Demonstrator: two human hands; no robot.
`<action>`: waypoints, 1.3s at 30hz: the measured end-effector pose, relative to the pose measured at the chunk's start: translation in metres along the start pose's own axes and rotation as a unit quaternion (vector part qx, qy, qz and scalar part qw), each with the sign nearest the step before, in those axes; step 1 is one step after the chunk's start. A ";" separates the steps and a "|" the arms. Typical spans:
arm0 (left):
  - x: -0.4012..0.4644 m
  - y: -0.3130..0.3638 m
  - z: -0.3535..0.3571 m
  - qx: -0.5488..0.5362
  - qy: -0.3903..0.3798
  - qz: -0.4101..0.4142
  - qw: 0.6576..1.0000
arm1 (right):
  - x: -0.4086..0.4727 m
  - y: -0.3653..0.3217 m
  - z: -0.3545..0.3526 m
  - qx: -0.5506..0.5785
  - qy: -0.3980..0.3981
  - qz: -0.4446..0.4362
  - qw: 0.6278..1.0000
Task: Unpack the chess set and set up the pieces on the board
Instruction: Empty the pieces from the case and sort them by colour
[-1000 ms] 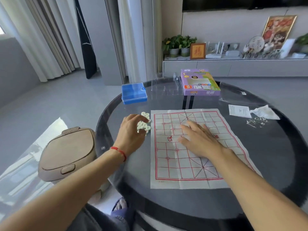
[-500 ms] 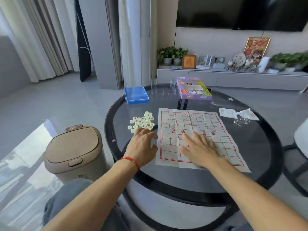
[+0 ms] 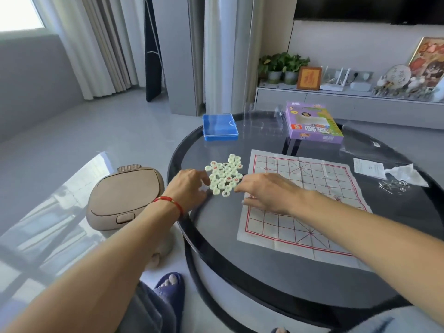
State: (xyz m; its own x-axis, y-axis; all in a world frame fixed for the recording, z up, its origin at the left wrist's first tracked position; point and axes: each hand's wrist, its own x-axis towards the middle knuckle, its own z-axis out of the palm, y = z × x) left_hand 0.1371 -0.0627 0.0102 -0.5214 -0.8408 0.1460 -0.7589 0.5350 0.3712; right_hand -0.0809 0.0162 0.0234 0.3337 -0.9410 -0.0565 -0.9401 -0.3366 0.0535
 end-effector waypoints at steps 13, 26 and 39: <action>-0.026 -0.024 0.009 -0.032 0.021 0.033 0.999 | 0.003 -0.021 0.035 0.192 0.071 -0.065 0.977; -0.012 -0.022 0.006 -0.108 -0.096 -0.052 0.988 | 0.037 -0.028 0.039 0.171 0.145 0.031 0.974; -0.011 -0.030 0.010 -0.189 -0.083 -0.063 0.976 | 0.048 -0.038 0.040 0.321 0.144 0.081 0.933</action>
State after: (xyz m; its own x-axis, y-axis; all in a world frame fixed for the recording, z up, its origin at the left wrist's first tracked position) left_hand 0.1617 -0.0688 -0.0120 -0.5137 -0.8557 -0.0617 -0.6384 0.3332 0.6939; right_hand -0.0320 -0.0150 -0.0215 0.1009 -0.9792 0.1761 -0.7969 -0.1855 -0.5749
